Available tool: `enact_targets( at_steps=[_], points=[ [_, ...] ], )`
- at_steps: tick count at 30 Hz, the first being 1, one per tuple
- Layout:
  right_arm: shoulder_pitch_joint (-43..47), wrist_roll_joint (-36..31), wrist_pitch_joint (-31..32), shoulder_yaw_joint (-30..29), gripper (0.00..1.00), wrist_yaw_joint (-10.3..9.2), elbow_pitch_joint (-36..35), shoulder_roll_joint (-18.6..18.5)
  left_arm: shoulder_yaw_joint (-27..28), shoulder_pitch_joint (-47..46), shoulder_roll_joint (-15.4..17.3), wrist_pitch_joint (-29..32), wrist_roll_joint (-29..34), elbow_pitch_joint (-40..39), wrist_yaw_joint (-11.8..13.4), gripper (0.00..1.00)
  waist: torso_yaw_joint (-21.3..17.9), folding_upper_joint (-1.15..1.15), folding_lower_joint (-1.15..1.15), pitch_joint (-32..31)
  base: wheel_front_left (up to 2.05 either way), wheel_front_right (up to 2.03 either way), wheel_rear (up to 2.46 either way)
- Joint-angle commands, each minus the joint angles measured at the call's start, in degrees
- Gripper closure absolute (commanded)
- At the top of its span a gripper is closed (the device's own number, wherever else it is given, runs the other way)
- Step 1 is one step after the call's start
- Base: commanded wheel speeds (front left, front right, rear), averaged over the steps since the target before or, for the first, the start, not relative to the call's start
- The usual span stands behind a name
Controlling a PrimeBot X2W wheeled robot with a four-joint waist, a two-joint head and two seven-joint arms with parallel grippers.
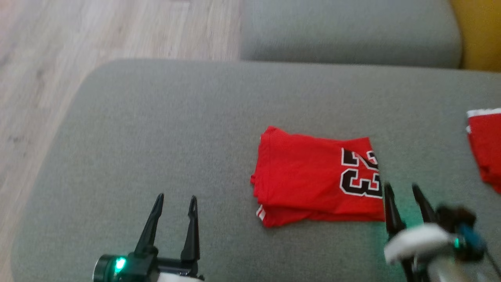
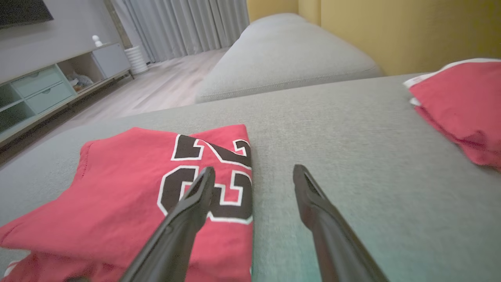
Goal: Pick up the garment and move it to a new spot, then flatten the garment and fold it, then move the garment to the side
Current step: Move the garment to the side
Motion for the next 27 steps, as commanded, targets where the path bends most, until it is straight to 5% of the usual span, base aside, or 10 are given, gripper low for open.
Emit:
enact_targets(
  at_steps=[1,10,11,13,14,27],
  points=[
    [-7.0,0.6,1.4,1.9,0.0,0.37,2.5,-2.3,0.6,-3.8,-0.4,-0.5,0.5,-2.1,0.5,0.0,0.6,0.0,-0.01,3.3,0.0,0.0,0.0],
    [-18.8,3.0,5.8,5.2,0.0,0.37,19.0,-4.4,-1.6,-8.0,-0.4,-0.5,0.3,-2.2,0.1,0.0,3.2,0.0,-0.01,6.8,0.0,0.0,0.0],
    [-19.4,3.8,6.2,6.0,0.06,0.37,20.6,-4.2,-1.6,-8.2,-0.4,-0.5,0.2,-2.1,0.2,0.0,3.5,0.0,-0.01,6.9,0.0,0.0,0.0],
    [-20.1,5.4,6.2,8.1,0.9,0.37,22.6,-3.9,-1.5,-8.3,-0.4,-0.5,0.0,-2.2,0.4,0.0,3.7,0.0,-0.01,6.9,0.0,0.0,0.0],
    [-20.4,6.3,5.4,8.9,1.0,0.37,23.1,-4.0,-1.4,-8.2,-0.4,-0.5,-0.1,-2.2,0.6,0.0,3.8,0.0,-0.01,6.9,0.0,0.0,0.0],
    [-32.4,6.3,-0.3,11.7,1.0,0.37,24.9,-14.0,-0.8,-9.0,-0.4,-0.5,0.4,-5.6,-0.2,0.0,-2.4,0.0,-0.01,12.0,0.0,0.0,0.0]
  ],
)
